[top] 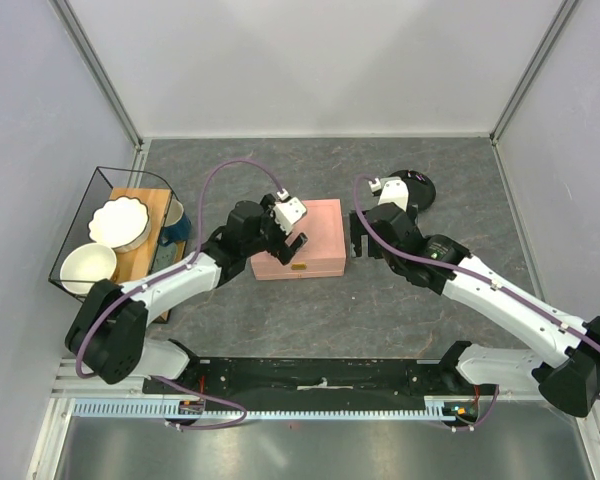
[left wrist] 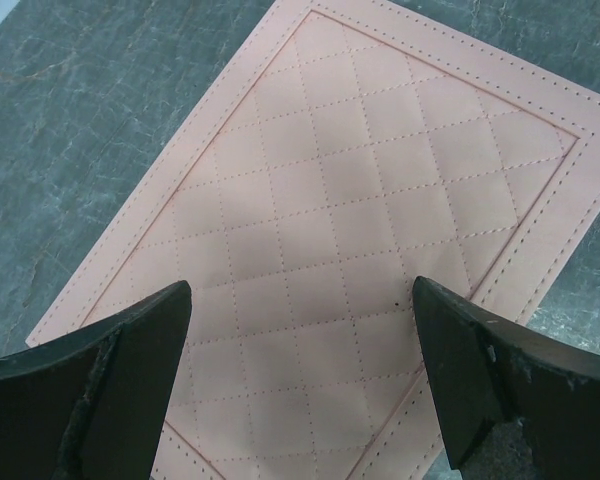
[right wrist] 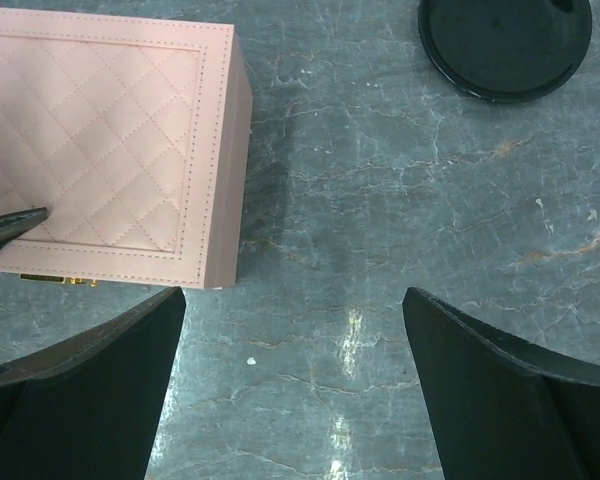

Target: Organize the mixed jewelry

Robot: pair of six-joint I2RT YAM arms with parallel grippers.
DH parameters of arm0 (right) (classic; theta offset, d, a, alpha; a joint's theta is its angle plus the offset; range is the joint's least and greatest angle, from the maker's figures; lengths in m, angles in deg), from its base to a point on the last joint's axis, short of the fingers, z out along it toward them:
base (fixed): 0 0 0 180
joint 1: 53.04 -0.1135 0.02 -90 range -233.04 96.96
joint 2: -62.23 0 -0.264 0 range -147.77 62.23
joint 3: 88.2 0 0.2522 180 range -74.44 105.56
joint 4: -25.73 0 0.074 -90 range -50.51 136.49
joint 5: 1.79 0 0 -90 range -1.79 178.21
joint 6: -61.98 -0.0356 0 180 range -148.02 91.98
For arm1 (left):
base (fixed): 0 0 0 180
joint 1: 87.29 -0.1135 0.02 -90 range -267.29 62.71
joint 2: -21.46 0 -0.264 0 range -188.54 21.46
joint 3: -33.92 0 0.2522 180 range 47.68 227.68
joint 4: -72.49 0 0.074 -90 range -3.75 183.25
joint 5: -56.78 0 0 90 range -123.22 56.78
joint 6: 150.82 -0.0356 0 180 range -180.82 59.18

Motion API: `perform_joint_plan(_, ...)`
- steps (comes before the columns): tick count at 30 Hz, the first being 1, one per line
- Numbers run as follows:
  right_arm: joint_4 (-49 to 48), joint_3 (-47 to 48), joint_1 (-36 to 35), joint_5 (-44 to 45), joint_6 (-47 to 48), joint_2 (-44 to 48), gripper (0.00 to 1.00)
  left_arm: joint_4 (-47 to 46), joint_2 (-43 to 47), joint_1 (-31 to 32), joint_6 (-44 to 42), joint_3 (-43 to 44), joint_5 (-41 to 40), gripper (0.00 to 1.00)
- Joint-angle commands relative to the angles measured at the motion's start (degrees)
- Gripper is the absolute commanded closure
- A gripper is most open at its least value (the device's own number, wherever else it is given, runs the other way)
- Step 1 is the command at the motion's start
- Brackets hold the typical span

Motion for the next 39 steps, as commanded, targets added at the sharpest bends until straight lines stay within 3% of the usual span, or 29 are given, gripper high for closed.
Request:
perform_joint_plan(1, -1.1, -0.94, 0.08, 1.01, -1.07, 0.34, 0.02, 2.16, 0.2, 0.5, -3.67, -5.81, -4.09, 0.01)
perform_joint_plan(14, -1.1, -1.82, 0.08, 0.57, -2.21, -0.27, 0.02, -1.81, -5.15, 7.52, -7.19, -10.12, -10.94, 0.02)
perform_joint_plan(21, -0.66, -1.91, 0.16, 0.92, -2.48, -0.27, 0.02, -1.98, -5.07, 7.53, -9.64, -12.93, -13.06, 0.02)
perform_joint_plan(31, -0.67, -0.6, 0.16, 1.36, -2.83, -0.8, 0.02, 0.56, 5.38, 7.62, -8.77, -12.77, -14.2, 0.01)
perform_joint_plan(39, 1.88, 7.48, 0.16, 9.17, 1.56, -2.47, 0.02, 11.09, 16.02, 6.39, -4.21, -0.21, -14.64, 0.01)
